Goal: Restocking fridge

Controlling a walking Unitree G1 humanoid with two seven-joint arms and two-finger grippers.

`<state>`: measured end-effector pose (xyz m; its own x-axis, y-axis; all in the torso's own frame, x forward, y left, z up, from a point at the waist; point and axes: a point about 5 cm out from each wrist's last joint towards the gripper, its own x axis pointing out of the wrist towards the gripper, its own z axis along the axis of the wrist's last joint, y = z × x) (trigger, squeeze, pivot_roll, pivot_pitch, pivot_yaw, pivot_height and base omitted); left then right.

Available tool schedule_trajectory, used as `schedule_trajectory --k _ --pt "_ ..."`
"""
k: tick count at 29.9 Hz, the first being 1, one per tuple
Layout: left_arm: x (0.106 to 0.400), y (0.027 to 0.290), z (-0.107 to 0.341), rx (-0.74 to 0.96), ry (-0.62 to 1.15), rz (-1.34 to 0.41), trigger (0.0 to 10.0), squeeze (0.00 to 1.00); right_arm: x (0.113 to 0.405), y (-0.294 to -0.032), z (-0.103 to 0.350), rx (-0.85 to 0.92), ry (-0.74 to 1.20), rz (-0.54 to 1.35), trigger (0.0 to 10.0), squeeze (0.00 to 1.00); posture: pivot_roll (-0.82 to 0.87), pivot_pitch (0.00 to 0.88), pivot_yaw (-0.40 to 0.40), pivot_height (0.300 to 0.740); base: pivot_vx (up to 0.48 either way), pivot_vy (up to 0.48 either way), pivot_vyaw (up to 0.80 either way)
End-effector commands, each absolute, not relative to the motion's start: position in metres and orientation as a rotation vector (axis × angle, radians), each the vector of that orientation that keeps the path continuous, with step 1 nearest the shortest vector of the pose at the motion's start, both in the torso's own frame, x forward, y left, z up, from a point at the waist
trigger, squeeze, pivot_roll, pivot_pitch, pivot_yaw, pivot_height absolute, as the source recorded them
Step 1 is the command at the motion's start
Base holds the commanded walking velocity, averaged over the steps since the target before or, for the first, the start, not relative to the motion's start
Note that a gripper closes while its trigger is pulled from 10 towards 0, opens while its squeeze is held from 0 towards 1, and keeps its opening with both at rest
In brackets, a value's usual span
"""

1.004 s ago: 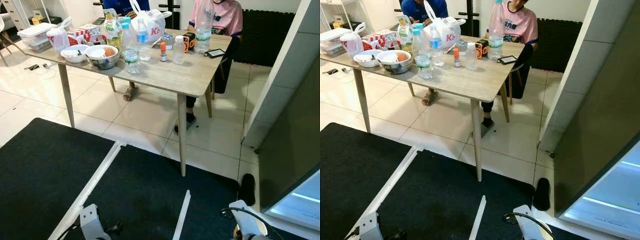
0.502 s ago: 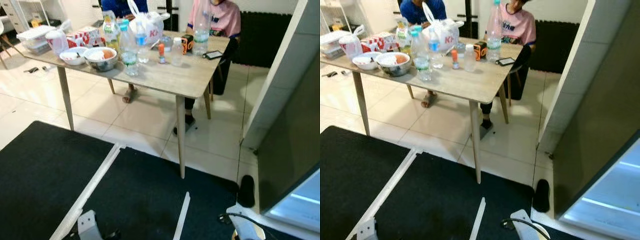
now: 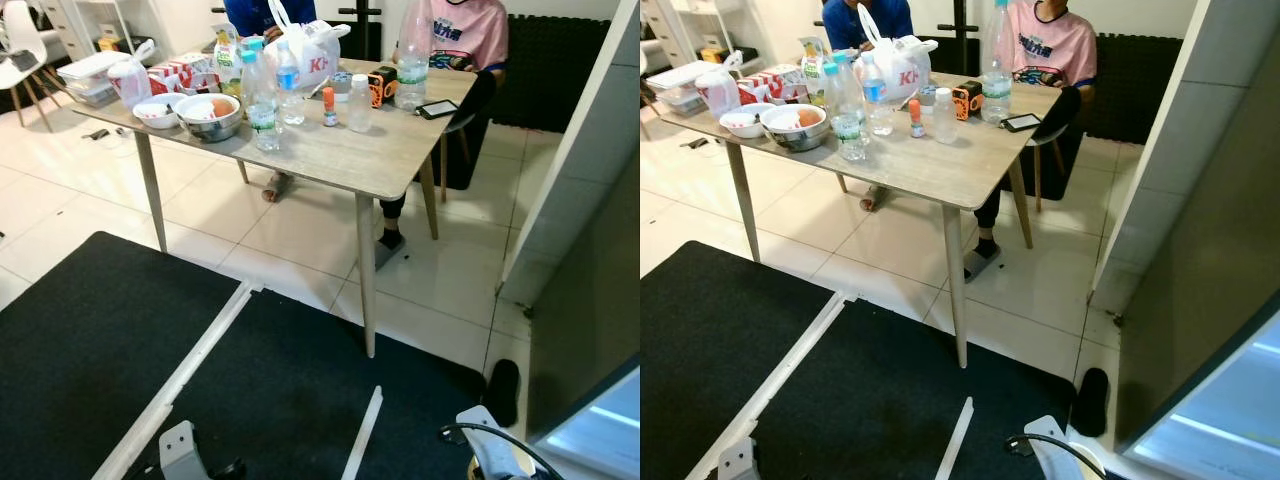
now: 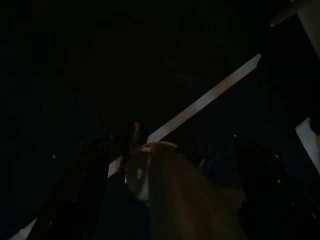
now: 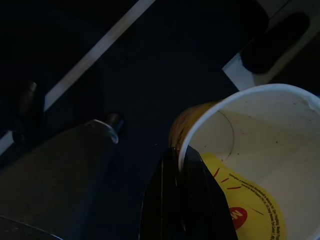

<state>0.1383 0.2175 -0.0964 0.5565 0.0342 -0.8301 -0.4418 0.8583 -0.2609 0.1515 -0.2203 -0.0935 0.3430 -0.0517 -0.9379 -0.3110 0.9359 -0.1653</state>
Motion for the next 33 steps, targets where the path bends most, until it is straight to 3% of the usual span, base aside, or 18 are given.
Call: schedule_trajectory --k 1,12,23,33 --pt "0.1291 0.2245 -0.0982 -0.467 0.970 0.313 10.0 0.00 0.1529 -0.2176 -0.0935 -0.341 1.204 0.181 10.0 0.00 -0.01 0.000 0.068 0.740 0.000 -0.420 0.00" --pt "0.1288 0.2211 -0.0989 -0.477 0.971 0.304 10.0 0.00 0.1508 -0.2192 -0.0940 -0.357 1.213 0.180 10.0 0.00 0.00 0.000 0.064 0.740 0.000 -0.442 0.00" --pt "0.1316 0.2189 -0.0984 -0.488 0.964 0.300 10.0 0.00 0.1506 -0.2176 -0.0946 -0.358 1.207 0.169 10.0 0.00 -0.01 0.000 0.063 0.740 0.000 -0.450 -0.77" --pt "0.1334 0.2184 -0.0980 -0.492 0.961 0.302 10.0 0.00 0.1526 -0.2215 -0.0930 -0.383 1.199 0.164 10.0 0.00 -0.01 0.000 0.064 0.740 0.000 -0.424 0.00"
